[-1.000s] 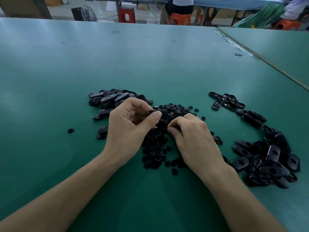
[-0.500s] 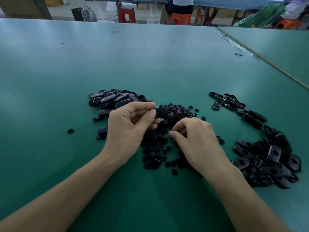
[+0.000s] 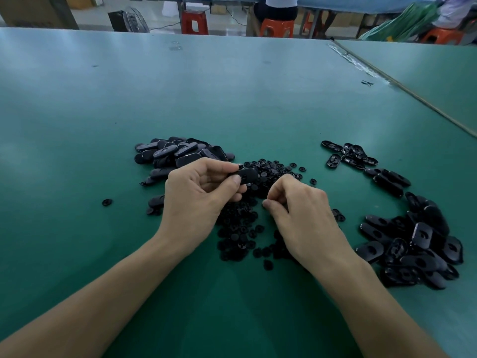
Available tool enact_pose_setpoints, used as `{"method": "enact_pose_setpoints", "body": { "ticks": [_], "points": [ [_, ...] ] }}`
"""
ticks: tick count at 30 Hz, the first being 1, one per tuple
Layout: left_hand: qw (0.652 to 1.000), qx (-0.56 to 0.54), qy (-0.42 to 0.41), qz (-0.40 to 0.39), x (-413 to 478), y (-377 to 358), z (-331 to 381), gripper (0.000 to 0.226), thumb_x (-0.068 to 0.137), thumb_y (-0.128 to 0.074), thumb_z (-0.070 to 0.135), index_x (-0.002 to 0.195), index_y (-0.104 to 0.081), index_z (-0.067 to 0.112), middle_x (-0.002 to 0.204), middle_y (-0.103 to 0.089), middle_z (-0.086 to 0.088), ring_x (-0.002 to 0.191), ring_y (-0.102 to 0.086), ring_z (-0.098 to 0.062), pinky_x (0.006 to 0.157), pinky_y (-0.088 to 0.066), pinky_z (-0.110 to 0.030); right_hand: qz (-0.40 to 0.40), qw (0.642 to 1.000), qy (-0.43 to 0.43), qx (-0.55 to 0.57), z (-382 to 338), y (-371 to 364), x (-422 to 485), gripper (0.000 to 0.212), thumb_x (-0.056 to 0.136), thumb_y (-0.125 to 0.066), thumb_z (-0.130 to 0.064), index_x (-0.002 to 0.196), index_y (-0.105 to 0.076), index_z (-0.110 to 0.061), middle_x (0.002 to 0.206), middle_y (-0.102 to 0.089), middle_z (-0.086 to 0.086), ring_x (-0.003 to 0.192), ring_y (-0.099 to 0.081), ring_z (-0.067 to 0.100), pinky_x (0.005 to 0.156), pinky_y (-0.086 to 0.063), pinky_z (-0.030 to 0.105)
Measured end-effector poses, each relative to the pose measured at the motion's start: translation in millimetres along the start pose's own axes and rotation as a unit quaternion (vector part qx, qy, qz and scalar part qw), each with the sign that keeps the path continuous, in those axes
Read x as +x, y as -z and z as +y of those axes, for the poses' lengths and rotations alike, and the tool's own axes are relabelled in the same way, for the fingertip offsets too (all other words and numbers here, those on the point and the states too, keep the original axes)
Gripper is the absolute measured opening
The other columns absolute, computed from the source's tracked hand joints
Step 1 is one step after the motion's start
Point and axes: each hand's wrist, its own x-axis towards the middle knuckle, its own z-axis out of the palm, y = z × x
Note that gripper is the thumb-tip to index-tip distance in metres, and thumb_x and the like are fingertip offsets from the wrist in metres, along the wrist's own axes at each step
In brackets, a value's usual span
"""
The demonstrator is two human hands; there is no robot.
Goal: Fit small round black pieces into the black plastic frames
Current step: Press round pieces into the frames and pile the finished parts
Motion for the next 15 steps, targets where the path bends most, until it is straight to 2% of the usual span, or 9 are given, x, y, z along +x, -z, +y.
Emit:
{"method": "enact_pose_setpoints", "body": {
  "ticks": [1,3,6,11,15],
  "points": [
    [1.000,0.000,0.002,0.001,0.0,-0.1,0.2,0.021,0.087,-0.072,-0.006,0.091,-0.073,0.014,0.081,-0.077,-0.008,0.076,-0.077,-0.024,0.066,-0.059,-0.022,0.012,1.000,0.008,0.008,0.8,0.0,0.3,0.003,0.097,-0.063,-0.021,0.098,-0.062,-0.023,0.086,-0.059,-0.012,0.081,-0.055,0.007,0.075,-0.046,0.025],
    [1.000,0.003,0.007,0.001,-0.4,-0.1,0.7,0.022,0.087,-0.072,-0.006,0.092,-0.073,0.015,0.082,-0.077,-0.008,0.077,-0.077,-0.024,0.068,-0.060,-0.023,0.044,0.998,0.023,0.026,0.7,0.7,0.5,0.013,0.098,-0.062,-0.019,0.109,-0.067,-0.023,0.090,-0.059,-0.012,0.082,-0.054,0.005,0.074,-0.040,0.015],
    [1.000,0.019,0.010,-0.010,-1.8,-0.1,1.3,0.023,0.087,-0.072,-0.005,0.096,-0.074,0.017,0.085,-0.078,-0.007,0.079,-0.077,-0.025,0.070,-0.061,-0.026,0.095,0.990,0.047,0.089,-3.0,3.0,0.1,0.013,0.094,-0.068,-0.015,0.103,-0.075,-0.022,0.091,-0.066,-0.010,0.082,-0.060,0.000,0.075,-0.040,0.004],
    [0.998,0.052,0.005,-0.033,-4.4,-2.0,3.7,0.022,0.085,-0.074,-0.006,0.094,-0.074,0.014,0.083,-0.078,-0.006,0.079,-0.077,-0.022,0.072,-0.062,-0.030,0.106,0.966,0.041,0.233,-5.9,3.9,-0.2,0.021,0.089,-0.073,-0.009,0.093,-0.074,-0.030,0.083,-0.074,-0.018,0.083,-0.070,-0.002,0.077,-0.051,0.010],
    [0.997,0.068,-0.004,-0.044,-4.7,-2.8,6.6,0.025,0.084,-0.074,-0.006,0.093,-0.074,0.017,0.084,-0.078,-0.004,0.079,-0.077,-0.021,0.075,-0.063,-0.035,0.088,0.966,0.038,0.238,-8.5,1.3,-0.5,0.026,0.085,-0.077,-0.010,0.087,-0.074,-0.036,0.084,-0.073,-0.014,0.082,-0.069,0.001,0.072,-0.049,0.009]
  ]
}}
